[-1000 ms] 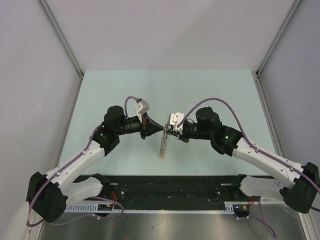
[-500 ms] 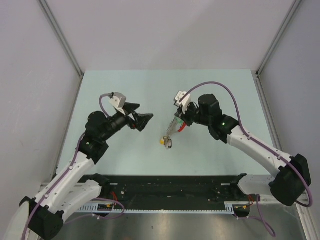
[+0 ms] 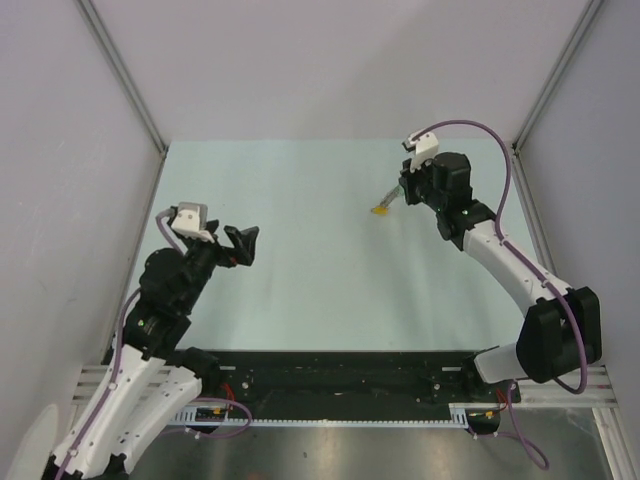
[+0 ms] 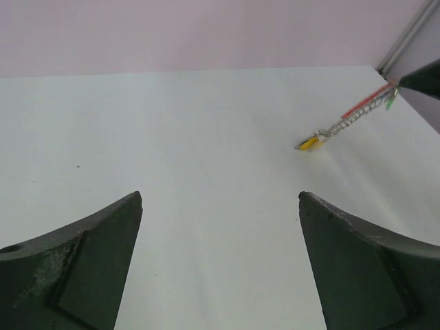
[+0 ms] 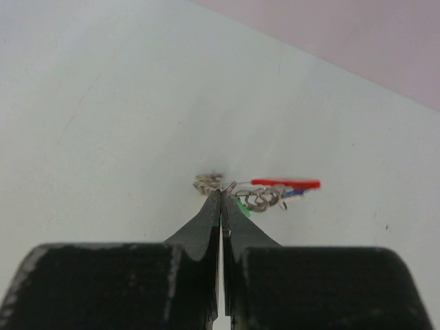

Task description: Put the keys on the keyring

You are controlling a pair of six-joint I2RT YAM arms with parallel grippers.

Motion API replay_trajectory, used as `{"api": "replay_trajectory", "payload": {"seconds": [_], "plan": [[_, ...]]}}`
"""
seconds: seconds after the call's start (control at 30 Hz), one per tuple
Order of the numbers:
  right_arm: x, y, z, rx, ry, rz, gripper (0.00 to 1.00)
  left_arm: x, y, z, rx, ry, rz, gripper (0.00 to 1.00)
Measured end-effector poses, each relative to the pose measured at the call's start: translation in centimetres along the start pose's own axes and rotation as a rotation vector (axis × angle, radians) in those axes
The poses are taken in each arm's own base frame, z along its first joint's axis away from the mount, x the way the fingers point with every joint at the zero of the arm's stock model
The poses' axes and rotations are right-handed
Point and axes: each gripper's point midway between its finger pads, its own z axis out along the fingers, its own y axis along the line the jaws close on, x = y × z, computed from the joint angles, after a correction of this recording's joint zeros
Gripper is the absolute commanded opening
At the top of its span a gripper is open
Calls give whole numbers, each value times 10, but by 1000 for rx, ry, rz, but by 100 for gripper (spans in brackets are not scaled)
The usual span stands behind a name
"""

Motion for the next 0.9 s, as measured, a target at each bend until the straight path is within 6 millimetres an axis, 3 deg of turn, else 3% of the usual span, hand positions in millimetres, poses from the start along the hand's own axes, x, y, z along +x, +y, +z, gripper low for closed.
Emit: {"api": "replay_trajectory", "payload": {"seconds": [0.1,0.2,0.3,0.37,0.47,0.53,0.57,0.83,0.9], "plan": [[23,0,-2,12,42,58,2,-4,8,-18,-33,-22,-1,100],[77,9,-13,17,142,126,2,-7,15,-37,-58,-59,-7,100],[144,20,-38,30,276,218,6,-8,21,-53,-81,-91,-15,100],[178,28,-57,41,336,277,19,-4,25,-62,-94,-97,-22,100],[204,37,-83,55,363,353,34,6,31,-72,-115,-91,-33,100],[202,40,-95,60,329,390,45,9,35,-78,-129,-94,-39,100],[195,40,-101,62,296,403,54,11,37,-81,-140,-96,-39,100],[116,20,-138,123,-19,436,82,9,51,-103,-194,-164,-53,100],[98,12,-153,157,-106,439,99,10,55,-104,-213,-167,-54,100]]}}
